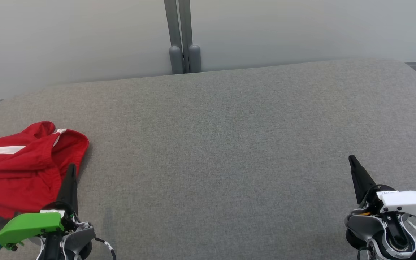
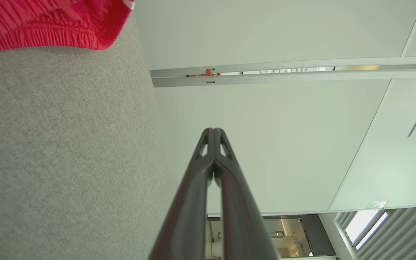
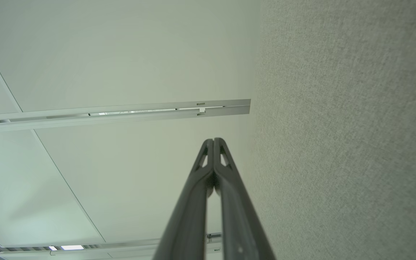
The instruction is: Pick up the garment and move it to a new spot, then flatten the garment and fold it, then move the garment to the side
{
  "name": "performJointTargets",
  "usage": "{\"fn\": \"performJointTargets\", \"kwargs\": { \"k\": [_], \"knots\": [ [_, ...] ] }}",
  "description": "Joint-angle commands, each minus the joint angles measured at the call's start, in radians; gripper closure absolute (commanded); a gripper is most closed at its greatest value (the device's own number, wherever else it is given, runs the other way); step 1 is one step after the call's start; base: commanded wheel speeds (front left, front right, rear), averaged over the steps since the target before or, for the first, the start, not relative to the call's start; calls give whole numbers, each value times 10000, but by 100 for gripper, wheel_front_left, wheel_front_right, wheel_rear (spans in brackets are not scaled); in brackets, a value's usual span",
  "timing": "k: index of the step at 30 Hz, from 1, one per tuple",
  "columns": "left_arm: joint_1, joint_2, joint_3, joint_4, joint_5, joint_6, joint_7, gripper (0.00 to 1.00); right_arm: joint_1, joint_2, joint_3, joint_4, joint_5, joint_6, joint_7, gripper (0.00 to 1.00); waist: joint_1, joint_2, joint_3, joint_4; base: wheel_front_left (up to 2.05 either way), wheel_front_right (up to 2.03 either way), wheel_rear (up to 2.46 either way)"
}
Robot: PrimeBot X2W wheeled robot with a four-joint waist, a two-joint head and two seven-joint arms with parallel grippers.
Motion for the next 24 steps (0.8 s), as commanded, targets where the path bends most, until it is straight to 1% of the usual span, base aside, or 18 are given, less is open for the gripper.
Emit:
{"fn": "performJointTargets", "kwargs": {
  "k": [1,24],
  "knots": [
    [-121,10,14,20,-9,-64,34,100,-124,1,-18,13,-57,8,37,100,0,0,0,0,0,0,0],
    [-122,10,14,20,-9,-65,34,100,-124,1,-20,13,-58,8,38,100,0,0,0,0,0,0,0]
  ]
}}
